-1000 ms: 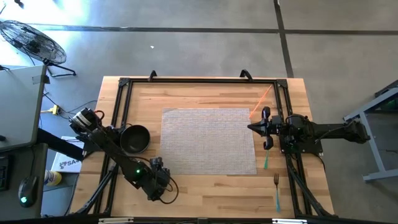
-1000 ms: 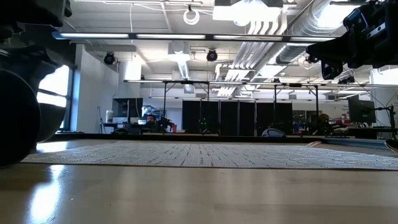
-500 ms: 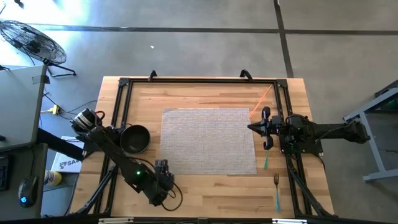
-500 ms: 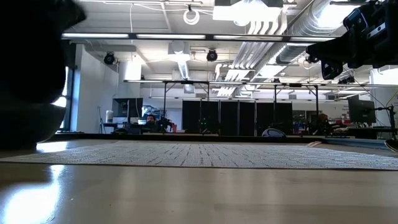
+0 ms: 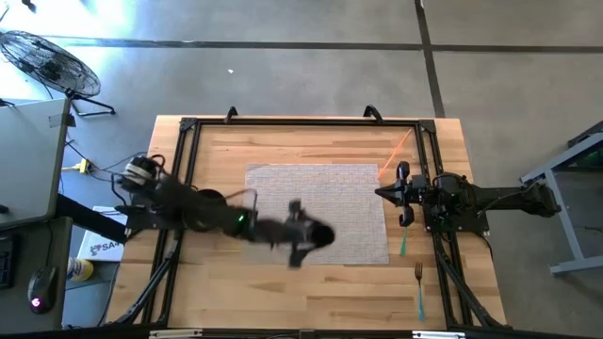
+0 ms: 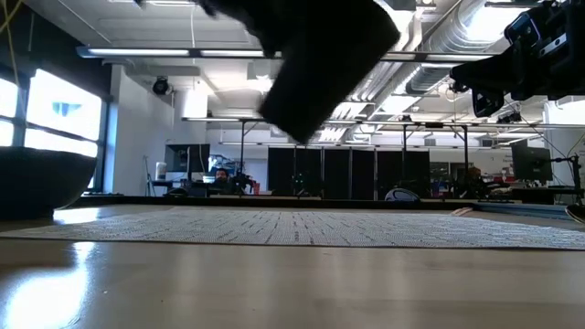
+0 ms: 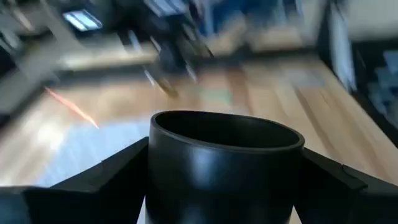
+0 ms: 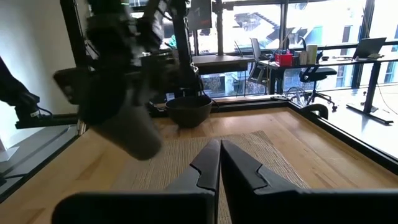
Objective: Pick & Place Utensil
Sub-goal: Put the black cup on the top right of the gray mat
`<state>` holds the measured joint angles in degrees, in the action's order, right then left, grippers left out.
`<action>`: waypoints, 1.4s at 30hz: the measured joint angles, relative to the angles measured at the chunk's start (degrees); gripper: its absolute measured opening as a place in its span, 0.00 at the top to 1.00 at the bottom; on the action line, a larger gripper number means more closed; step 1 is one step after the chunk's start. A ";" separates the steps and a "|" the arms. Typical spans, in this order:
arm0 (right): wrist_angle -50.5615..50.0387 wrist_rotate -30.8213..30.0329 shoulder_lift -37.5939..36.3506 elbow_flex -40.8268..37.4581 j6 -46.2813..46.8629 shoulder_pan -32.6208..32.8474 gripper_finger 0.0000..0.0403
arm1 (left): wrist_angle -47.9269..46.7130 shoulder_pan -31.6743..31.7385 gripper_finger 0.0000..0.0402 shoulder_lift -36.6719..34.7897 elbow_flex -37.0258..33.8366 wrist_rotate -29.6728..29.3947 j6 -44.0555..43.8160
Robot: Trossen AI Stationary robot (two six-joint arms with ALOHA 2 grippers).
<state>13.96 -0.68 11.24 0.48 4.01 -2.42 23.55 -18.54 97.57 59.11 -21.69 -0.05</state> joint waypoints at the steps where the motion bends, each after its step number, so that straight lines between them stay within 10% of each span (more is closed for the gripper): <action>1: 0.02 0.00 0.01 0.00 0.01 0.01 0.98 | 4.99 2.38 0.22 0.97 -1.02 2.17 0.64; 18: -0.02 -0.01 -0.01 0.00 0.00 -0.01 0.99 | 34.02 26.14 0.22 28.24 16.33 16.79 -3.24; 42: 0.00 0.01 0.01 0.00 0.02 0.01 0.98 | 33.23 28.69 0.21 48.74 40.95 13.65 -9.24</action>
<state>13.96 -0.67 11.25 0.48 4.03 -2.42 56.78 10.15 146.31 100.06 -8.04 -9.29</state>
